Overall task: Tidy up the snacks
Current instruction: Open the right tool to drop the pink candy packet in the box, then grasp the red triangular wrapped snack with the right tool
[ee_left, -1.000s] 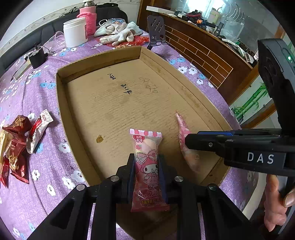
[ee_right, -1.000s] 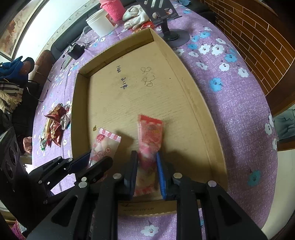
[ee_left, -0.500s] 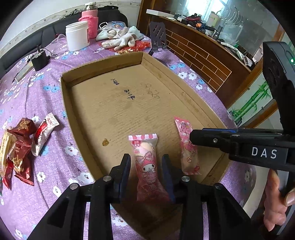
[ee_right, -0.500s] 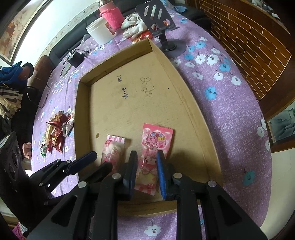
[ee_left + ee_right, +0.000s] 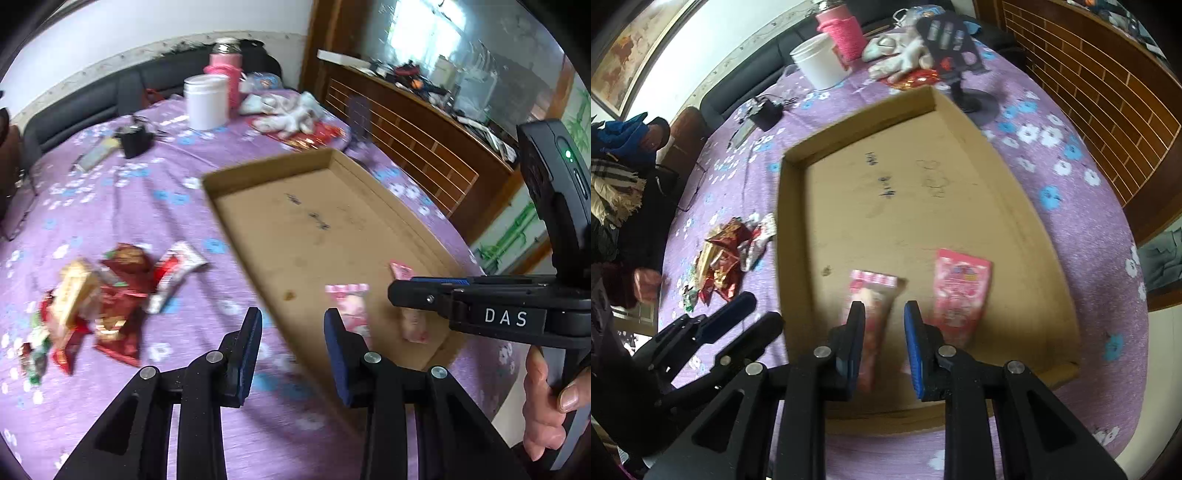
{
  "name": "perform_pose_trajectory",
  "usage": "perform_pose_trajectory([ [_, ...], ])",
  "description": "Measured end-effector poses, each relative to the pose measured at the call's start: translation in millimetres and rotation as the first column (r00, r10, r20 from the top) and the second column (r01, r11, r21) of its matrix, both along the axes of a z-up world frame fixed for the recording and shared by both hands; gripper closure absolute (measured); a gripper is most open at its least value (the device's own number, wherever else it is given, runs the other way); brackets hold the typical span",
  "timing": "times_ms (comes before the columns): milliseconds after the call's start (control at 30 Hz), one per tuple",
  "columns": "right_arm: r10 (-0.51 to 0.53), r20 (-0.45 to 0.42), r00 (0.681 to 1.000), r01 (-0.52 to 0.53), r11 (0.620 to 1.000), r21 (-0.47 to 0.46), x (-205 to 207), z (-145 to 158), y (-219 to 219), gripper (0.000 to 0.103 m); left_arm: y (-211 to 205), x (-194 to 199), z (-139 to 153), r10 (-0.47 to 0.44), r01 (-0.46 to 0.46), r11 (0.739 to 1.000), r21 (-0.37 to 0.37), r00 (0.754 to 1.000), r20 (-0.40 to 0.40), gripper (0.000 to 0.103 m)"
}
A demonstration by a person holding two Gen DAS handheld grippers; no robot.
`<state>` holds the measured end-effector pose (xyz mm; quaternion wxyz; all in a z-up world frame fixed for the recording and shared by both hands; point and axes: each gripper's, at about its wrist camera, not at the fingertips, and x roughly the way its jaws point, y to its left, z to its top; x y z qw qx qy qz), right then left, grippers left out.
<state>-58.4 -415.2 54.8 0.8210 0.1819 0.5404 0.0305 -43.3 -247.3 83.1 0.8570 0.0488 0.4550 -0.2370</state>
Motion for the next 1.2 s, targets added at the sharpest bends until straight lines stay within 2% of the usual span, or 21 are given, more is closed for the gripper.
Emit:
perform_pose_trajectory([
  [200,0.053,0.03,0.998,-0.052,0.998,-0.018,7,12,38,0.082,44,1,11,0.093,-0.094,0.995,0.013,0.994,0.065,0.067],
  [500,0.142,0.021,0.99,-0.141,0.99,-0.031,14,13,94,0.082,100,-3,6,0.201,-0.206,0.977,0.05,0.975,0.094,0.067],
  [833,0.229,0.0,0.973,-0.229,0.973,-0.03,19,7,151,0.079,165,-9,-4,0.318,-0.32,0.947,0.036,0.947,0.054,0.066],
  [1200,0.257,-0.047,0.965,-0.256,0.967,0.017,28,-16,198,0.078,259,-13,-23,0.472,-0.472,0.881,0.023,0.881,-0.022,0.066],
])
